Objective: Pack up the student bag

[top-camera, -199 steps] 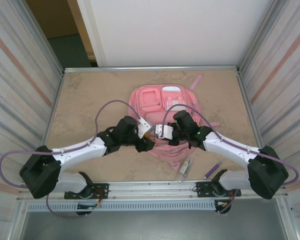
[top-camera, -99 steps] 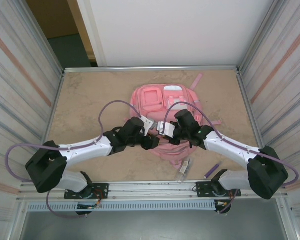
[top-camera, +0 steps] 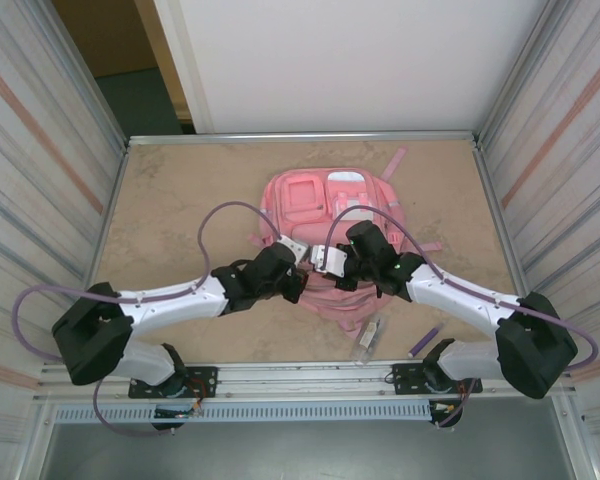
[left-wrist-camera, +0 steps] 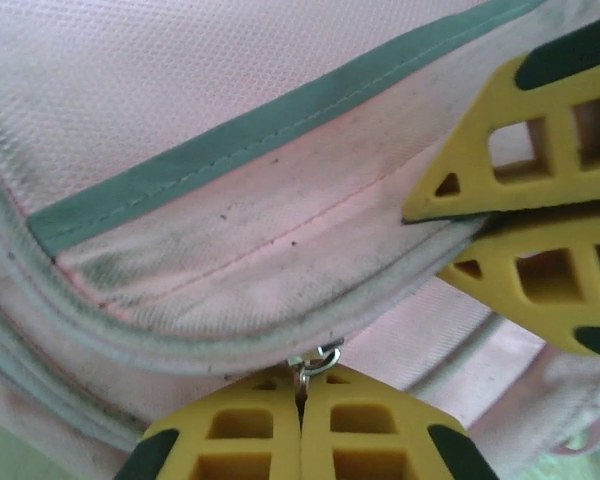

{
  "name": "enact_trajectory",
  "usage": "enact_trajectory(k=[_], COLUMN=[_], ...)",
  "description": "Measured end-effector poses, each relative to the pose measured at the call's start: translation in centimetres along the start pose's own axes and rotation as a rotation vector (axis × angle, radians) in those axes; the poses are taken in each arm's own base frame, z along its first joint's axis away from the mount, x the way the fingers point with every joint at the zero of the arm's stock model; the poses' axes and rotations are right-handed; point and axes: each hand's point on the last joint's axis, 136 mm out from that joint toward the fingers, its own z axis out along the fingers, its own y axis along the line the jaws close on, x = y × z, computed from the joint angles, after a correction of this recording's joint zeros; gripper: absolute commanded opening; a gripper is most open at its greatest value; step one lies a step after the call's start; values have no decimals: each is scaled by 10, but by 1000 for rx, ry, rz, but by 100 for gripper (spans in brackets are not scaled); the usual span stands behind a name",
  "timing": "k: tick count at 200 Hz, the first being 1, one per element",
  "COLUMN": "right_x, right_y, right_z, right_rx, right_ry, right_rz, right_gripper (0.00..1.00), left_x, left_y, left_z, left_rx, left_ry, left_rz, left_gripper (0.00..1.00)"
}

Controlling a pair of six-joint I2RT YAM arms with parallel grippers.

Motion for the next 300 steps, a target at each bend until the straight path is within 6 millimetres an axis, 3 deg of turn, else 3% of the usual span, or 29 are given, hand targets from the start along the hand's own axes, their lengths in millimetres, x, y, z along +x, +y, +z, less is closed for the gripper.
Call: enact_trajectory(k=[44,96,149,193,217,236,269,300], right_x=[-9,-21,-25,-45,-49,-50,-47,-47], right_y=[0,-8,-10,-29,-29,-27,-18,-14], right_z=[-7,-16,-22,-31,-29,-26,-29,-32], right_rx=[-7,-3,2,37,21,1,-52,-82], right_ry=[-41,-107,-105,-112,-80,-34,3,-18], right_rz=[-72,-128,-247,-290,-330,-374,-402,-388], right_gripper=[0,0,0,0,0,0,0,0], left_x=[-8,-19,-21,-45,-46,-42,-32,-29], left_y=[30,62,66,81,100,107,156,163], left_z=[-25,-24,-12,-19,-15,-8,2,5], left_rx=[33,66,73,129,124,113,-50,-77], left_ry=[-65,-113,-197,-314,-316,-295,-242,-223], left_rz=[31,52,223,269,236,219,135,130], left_gripper=[0,0,0,15,21,34,35,36])
